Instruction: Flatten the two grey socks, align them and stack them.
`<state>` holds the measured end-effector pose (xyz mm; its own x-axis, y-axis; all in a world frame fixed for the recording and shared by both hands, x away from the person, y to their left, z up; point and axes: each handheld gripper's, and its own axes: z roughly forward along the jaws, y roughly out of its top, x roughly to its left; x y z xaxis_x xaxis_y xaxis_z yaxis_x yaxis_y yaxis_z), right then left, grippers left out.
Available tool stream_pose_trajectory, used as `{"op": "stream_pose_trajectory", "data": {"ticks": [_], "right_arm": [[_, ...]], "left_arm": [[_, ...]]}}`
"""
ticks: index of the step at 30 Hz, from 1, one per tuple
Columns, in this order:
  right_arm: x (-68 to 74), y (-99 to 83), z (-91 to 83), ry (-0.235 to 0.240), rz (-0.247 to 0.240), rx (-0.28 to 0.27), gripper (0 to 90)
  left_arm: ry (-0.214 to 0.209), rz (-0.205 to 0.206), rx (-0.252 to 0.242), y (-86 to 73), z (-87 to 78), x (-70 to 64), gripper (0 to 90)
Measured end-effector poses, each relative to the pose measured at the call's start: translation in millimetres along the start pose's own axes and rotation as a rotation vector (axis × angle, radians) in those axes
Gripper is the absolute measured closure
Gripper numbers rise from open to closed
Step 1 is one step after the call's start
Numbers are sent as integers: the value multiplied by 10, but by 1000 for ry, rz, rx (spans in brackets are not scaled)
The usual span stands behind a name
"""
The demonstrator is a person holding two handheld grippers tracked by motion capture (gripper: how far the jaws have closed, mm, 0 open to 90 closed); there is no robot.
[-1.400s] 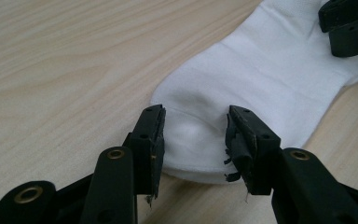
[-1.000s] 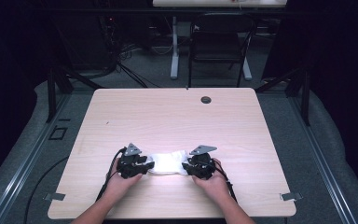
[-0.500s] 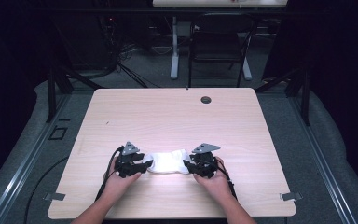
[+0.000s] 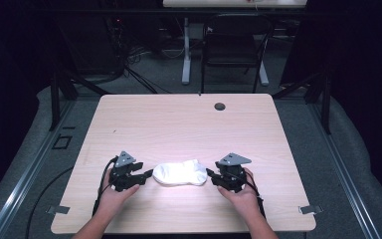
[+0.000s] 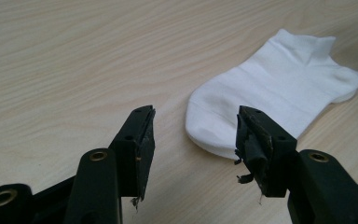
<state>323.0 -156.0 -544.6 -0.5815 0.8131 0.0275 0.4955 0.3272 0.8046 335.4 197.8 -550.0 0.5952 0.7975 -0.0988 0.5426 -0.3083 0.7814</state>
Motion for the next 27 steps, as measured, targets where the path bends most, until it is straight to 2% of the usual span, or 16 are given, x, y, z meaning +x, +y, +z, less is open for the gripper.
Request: {"op": "stream_pose_trajectory", "data": {"ticks": [1,9,15,17,20,22,26,27], "right_arm": [[-8,-6,-31,-7,-3,-5,528],[-45,-94,-201,-5,28,5,494],[11,-206,-316,-9,50,13,513],[25,-207,-336,-5,64,8,522],[45,-208,-329,8,75,-2,539],[79,-221,-290,17,78,1,547],[124,-256,-188,26,21,31,559],[137,-270,-152,27,19,34,560]], "left_arm": [[2,2,-14,3,-51,15,467],[7,-7,-11,-60,-187,50,449],[3,6,-14,-141,-268,43,439],[6,13,-1,-166,-281,43,434],[-19,1,4,-203,-285,44,437],[-15,11,1,-203,-275,34,439],[-9,19,13,-203,-225,36,438],[-4,19,17,-207,-207,33,438]]}}
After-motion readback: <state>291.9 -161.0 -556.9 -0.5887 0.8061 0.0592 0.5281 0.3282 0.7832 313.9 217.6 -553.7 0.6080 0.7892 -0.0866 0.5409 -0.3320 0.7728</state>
